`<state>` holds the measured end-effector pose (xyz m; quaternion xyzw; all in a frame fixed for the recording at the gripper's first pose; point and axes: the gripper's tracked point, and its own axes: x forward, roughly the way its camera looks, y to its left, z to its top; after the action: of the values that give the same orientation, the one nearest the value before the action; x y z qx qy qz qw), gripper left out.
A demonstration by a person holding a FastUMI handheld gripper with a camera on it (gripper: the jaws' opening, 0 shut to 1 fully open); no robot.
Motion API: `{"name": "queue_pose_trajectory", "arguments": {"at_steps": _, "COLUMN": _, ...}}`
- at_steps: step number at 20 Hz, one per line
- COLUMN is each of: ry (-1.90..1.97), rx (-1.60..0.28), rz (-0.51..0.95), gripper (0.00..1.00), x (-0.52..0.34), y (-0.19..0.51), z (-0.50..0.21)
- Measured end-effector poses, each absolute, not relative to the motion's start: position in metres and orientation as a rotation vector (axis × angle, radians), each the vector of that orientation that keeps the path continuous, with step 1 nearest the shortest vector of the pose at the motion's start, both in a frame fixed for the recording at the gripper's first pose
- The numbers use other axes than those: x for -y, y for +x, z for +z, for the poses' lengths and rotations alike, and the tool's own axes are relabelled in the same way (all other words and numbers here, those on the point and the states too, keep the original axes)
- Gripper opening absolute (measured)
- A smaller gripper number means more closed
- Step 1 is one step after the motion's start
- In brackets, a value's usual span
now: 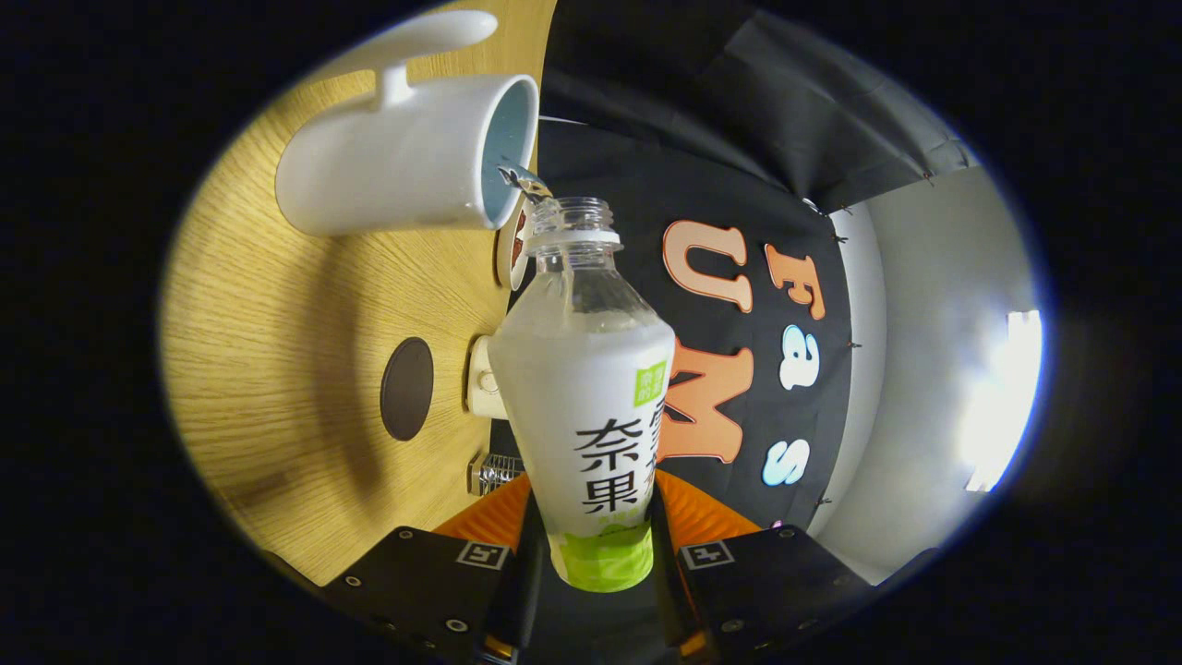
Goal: Take the bottle from table, then pour the juice into the cup, finally place the bottle on the coaster
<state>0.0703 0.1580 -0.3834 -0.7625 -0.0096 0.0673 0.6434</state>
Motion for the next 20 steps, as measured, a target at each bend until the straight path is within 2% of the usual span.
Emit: {"name": "queue_pose_trajectory", "arguments": {"at_steps": 20, "ry": -1.867, "rx": 0.138, "rz": 0.193, "gripper": 0.53, "x": -0.159, "y": 0.0751, "z": -0.3809}}
